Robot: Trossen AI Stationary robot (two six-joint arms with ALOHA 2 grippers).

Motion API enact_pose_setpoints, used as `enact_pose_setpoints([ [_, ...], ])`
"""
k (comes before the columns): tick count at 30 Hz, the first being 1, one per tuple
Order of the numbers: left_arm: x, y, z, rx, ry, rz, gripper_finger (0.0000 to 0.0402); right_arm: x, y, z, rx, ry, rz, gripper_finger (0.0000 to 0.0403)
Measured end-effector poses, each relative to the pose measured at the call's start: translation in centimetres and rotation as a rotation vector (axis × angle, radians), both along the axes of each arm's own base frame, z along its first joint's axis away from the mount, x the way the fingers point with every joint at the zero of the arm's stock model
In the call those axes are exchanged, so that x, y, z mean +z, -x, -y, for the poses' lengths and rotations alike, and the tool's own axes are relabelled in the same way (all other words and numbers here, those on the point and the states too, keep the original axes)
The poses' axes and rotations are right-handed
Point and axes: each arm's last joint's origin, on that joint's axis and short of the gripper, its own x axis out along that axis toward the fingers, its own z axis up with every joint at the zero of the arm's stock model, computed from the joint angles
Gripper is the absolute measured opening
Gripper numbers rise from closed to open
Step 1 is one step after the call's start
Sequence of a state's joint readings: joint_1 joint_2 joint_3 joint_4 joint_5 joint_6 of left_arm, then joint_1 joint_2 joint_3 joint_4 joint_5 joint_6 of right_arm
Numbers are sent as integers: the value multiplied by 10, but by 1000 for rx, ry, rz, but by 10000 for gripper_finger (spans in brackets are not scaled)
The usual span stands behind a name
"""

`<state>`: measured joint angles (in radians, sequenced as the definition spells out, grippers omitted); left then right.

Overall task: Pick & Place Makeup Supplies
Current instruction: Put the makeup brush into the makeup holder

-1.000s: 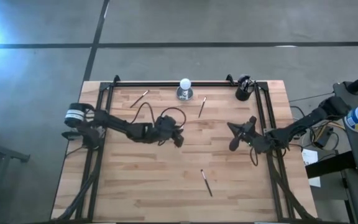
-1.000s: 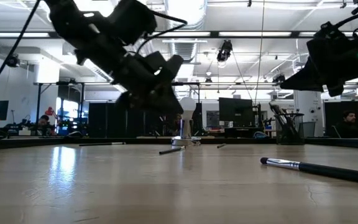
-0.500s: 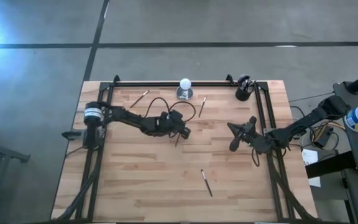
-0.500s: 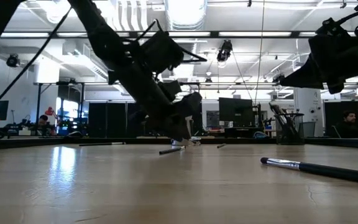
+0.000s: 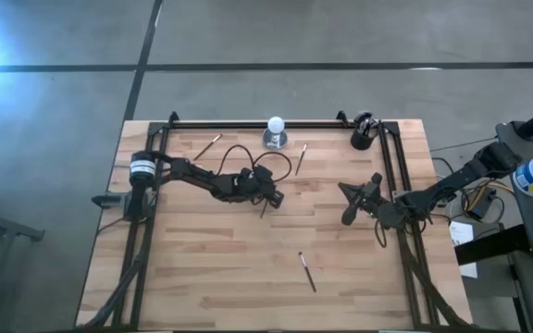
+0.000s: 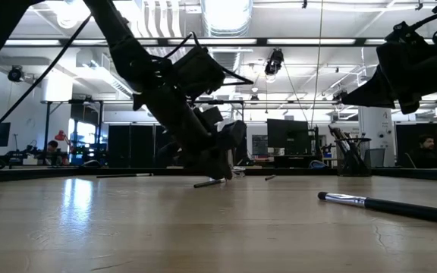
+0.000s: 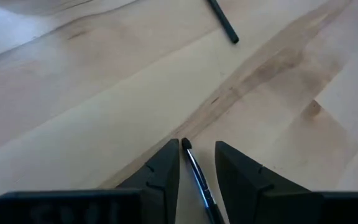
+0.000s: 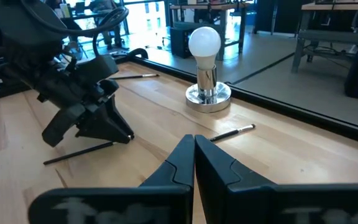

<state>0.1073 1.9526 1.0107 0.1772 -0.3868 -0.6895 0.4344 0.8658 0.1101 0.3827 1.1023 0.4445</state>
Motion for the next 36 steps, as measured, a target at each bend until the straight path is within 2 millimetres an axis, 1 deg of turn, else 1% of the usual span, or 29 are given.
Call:
enact_pose_setpoints([
  [3,-1,0,0,6,-8,-5,76,0,0,0,0,0,1,8],
  [8,-7,-1,-1,14,-28,-24,15,0,0,0,0,-1,2,8],
  [9,-9,-1,-2,18,-30,-22,9,0,0,0,0,-1,3,8],
  [13,-10,-2,-1,25,-44,-24,6,0,0,0,0,-2,5,8],
  [15,-6,-1,2,20,-69,-26,4,0,0,0,0,-2,4,8],
  [18,7,1,7,5,-109,-14,2,0,0,0,0,-2,5,9],
  [22,36,1,19,7,-170,73,1,0,0,0,0,1,-2,8],
  [25,44,4,32,10,-215,124,0,0,0,0,0,2,-6,8],
  [27,50,7,41,4,-229,202,0,0,0,0,1,3,-7,8],
  [30,56,13,50,-10,-238,320,0,-1,0,0,3,1,-11,8],
  [33,50,24,60,-56,-272,420,0,-3,-2,-1,40,-10,-26,8],
  [36,50,39,68,-111,-305,576,0,-5,-5,-2,70,-26,-28,8],
])
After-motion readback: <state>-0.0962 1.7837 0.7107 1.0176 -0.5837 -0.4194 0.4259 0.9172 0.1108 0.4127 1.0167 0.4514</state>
